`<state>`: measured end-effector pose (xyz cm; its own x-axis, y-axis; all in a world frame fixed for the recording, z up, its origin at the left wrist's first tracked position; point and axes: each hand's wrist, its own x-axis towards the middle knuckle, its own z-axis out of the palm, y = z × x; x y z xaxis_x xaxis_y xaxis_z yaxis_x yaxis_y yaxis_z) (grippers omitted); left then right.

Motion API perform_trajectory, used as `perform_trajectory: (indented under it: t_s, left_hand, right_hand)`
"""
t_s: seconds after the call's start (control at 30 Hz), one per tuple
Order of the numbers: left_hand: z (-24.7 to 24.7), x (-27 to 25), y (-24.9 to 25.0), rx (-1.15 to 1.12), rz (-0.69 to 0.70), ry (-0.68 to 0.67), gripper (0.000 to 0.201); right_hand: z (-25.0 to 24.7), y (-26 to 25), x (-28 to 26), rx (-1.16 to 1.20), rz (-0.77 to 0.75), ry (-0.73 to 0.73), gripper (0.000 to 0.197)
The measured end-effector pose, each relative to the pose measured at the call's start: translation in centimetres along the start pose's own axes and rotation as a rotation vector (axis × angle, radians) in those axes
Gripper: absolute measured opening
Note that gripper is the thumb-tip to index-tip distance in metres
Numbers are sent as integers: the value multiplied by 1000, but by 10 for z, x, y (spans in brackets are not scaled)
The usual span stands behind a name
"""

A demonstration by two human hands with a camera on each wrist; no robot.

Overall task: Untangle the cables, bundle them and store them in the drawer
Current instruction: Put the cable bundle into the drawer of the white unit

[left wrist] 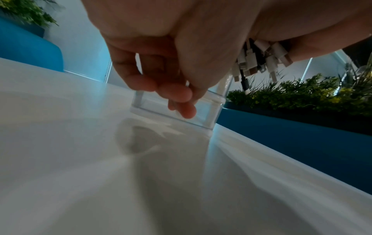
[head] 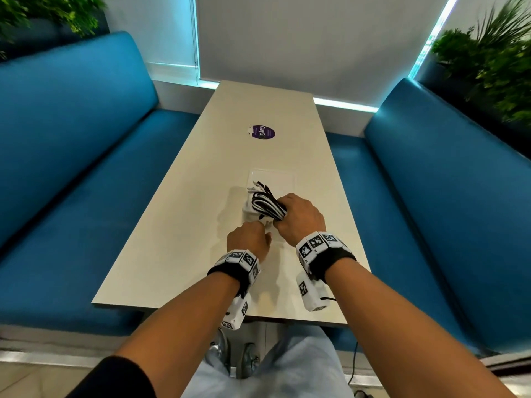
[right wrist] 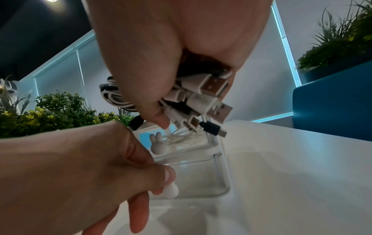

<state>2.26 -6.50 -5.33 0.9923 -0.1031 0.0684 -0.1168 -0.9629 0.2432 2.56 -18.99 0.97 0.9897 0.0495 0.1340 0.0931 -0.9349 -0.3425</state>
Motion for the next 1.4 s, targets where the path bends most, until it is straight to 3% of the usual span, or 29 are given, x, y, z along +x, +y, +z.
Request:
perform_trajectory:
  t_s: [0.1,0.2,0.4,0.6,0.87,0.93,1.03,1.1,1.3,1.37,1.4]
  left_hand:
    - [-3,-2,4,-73,-36,-71,29]
    - [-8,-8,-10,-314,-220,-126,36]
    - [-11,-3,-43,-492,-399,4,32]
    - [5,7,-49,-552,-323,-68,25]
    - [-11,1,-54,-440,-232,-128,14]
    - [-15,-1,-55,-421,-190,-198,10]
    - [-22,-3,-58,-395,-190,-375,26]
    - [-27,-3,-61,-352,-209,-424,31]
    - [-26,6,-66,-344,-177,-340,25]
    - [-24,10,-63,-390,-153,-239,27]
    - [-24,13,-61,-450,-140,-157,37]
  right_hand:
    - [-3,1,0,3,2,-8,28]
    - [-3,0,-1,0,6,-9,29]
    - [-2,0,0,-10,5,-8,29]
    - [-2,0,-1,-20,-4,0,28]
    - [-5,-3,-3,-35,1,-2,28]
    - [-4,-3,-3,-38,1,-1,28]
    - [-2,-1,-3,-37,-2,3,27]
    - [-2,0,-2,-28,-2,7,27]
    - [-2,2,-1,-11,-11,-1,26]
    - [-2,3,-1,-6,-16,-2,27]
    - [-2,4,-1,-4,-18,0,27]
